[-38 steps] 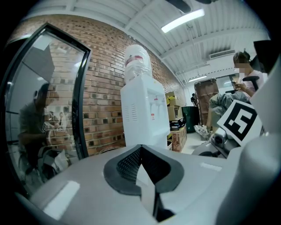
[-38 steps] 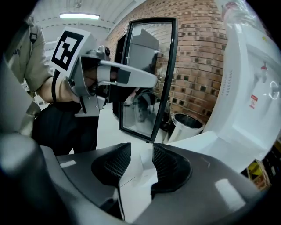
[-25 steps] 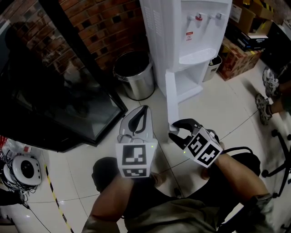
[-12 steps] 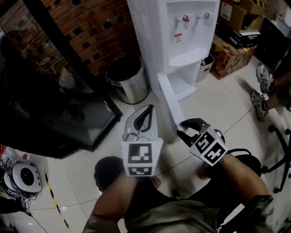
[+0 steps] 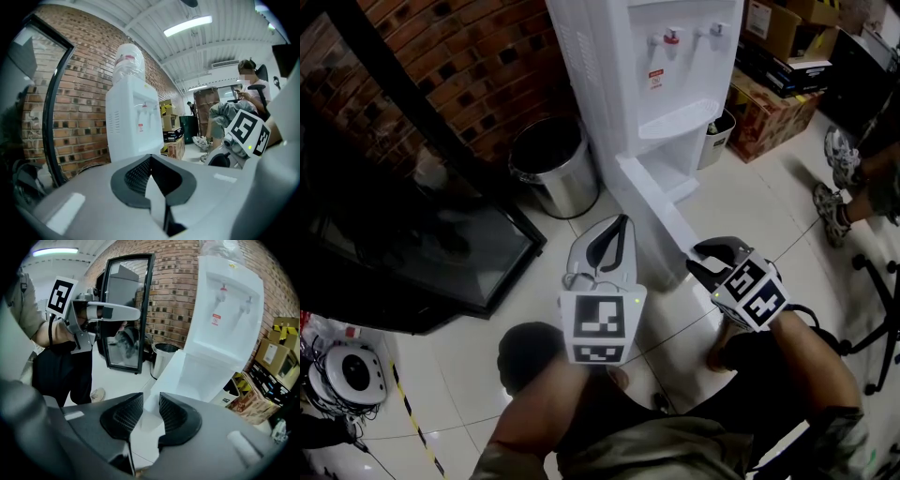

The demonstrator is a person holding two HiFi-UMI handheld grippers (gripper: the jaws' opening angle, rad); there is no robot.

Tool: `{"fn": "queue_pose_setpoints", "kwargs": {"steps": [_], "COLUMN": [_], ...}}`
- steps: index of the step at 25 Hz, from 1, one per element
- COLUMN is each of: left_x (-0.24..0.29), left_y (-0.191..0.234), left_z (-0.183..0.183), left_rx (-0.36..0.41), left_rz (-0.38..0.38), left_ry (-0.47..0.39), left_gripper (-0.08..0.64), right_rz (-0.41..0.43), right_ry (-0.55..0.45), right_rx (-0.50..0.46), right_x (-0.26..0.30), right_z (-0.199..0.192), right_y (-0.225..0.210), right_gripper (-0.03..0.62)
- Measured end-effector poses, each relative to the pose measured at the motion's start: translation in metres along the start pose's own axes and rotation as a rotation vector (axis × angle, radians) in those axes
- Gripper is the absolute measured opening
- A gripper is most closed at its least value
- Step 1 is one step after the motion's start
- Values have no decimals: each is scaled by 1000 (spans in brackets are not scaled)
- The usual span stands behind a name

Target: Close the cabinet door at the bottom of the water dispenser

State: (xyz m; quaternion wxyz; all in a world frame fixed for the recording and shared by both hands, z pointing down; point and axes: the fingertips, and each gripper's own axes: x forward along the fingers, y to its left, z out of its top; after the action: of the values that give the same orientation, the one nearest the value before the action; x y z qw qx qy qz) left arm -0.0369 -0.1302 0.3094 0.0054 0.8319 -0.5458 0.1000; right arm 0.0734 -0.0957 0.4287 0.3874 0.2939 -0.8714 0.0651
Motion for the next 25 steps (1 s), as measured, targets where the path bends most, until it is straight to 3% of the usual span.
{"fn": "queue_pose_setpoints", "kwargs": {"steps": [11, 25], "left_x": [37, 106], "left_y": [-1, 19], "left_z": [-17, -49], "left_rx": [21, 34], "left_rz": [-36, -68], "left_ry": [51, 101], "left_gripper": [1, 2], "right_rz": [-140, -329], "right_ry": [84, 83], "right_rx": [142, 313], "right_x": [-13, -4], "right_z": [-32, -37], "right_y": [-103, -222], "right_gripper": [94, 94]}}
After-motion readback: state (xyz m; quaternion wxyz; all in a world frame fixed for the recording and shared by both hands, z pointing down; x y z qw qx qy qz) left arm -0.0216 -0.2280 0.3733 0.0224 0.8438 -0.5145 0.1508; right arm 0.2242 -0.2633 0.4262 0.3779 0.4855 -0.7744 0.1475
